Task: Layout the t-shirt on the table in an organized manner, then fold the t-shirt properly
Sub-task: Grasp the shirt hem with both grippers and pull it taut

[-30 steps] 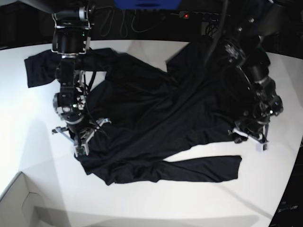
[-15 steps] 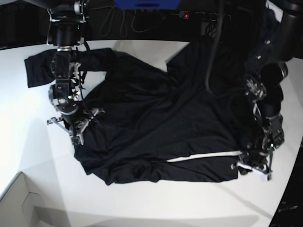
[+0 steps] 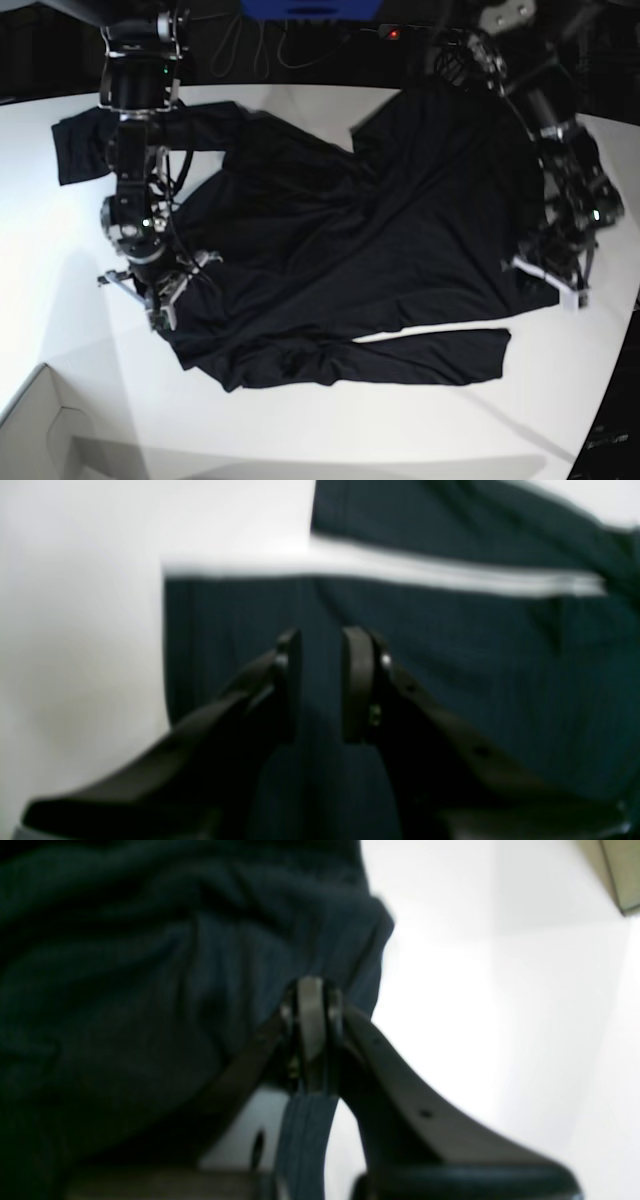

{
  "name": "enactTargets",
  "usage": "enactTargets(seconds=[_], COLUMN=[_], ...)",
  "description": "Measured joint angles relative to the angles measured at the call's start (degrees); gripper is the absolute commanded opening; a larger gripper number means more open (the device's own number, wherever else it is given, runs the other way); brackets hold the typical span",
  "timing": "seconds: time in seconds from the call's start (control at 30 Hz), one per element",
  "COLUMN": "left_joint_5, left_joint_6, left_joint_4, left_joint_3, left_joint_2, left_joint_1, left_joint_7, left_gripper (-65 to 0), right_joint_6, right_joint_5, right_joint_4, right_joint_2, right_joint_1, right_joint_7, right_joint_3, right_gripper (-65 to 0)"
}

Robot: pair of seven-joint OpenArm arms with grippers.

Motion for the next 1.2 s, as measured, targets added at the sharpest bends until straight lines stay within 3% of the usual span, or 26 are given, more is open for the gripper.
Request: enactTargets(seconds=[0.17, 0.27, 0.43, 0.6, 0.77, 0.9, 0.97, 1.03, 1.07, 1.13, 1.2], left_joint_5=[-2.8, -4.5, -6.1, -5.8, -5.3, -3.4, -2.8, -2.8, -2.4, -2.9, -3.1], left_joint_6=[-0.3, -1.2, -2.2, -2.3, -2.1, 0.2, -0.1, 0.0, -0.1, 0.3, 0.3], left_joint_4=[-1.9, -6.3, -13.7, -25.4, -38.9, -46.6, -49.2, -51.7, -52.5, -53.3, -52.9], left_joint_3=[0.0, -0.1, 0.4, 0.5, 0.4, 7.6, 12.3, 15.8, 17.0, 18.5, 18.8], left_joint_2=[0.5, -0.5, -2.1, -5.7, -9.9, -11.3, -10.9, -10.5, -10.3, -10.4, -9.8], left_joint_1=[5.5, 5.0, 3.9, -3.6, -12.3, -18.9, -21.3, -23.5, -24.6, -27.0, -29.4], left_joint_7=[-1.0, -4.9, -15.3, -18.2, -22.1, -25.9, -28.2, -30.4, -30.8, -32.5, -32.9], left_gripper=[-51.2, -51.2, -51.2, -51.2, -51.2, -51.2, -51.2, -51.2, -51.2, -51.2, -51.2], right_joint_6=[1.2, 3.1, 3.2, 3.2, 3.1, 3.0, -0.9, -9.0, -11.2, -13.7, -13.7], right_joint_5=[-0.2, 0.3, -0.3, -0.1, 0.5, 0.4, 0.4, 0.2, 0.2, 0.2, 0.2], right_joint_4=[-4.2, -12.8, -27.3, -42.9, -50.7, -50.8, -50.9, -51.1, -51.1, -51.3, -51.2], right_joint_2=[0.2, -0.2, 0.3, 1.6, 5.0, 6.7, 7.5, 8.0, 8.6, 9.7, 10.2], right_joint_1=[5.3, 10.5, 18.5, 25.2, 26.9, 26.3, 26.2, 26.2, 26.0, 25.7, 25.7], right_joint_7=[0.3, 1.0, 2.5, 10.1, 17.7, 20.3, 20.5, 19.3, 19.3, 19.1, 18.9], right_joint_3=[-2.2, -4.4, -4.5, -4.5, -4.2, -4.2, -4.2, -4.2, -4.1, -4.0, -4.0], right_gripper=[-65.0, -65.0, -65.0, -65.0, -65.0, -65.0, -65.0, -65.0, -65.0, -65.0, -65.0])
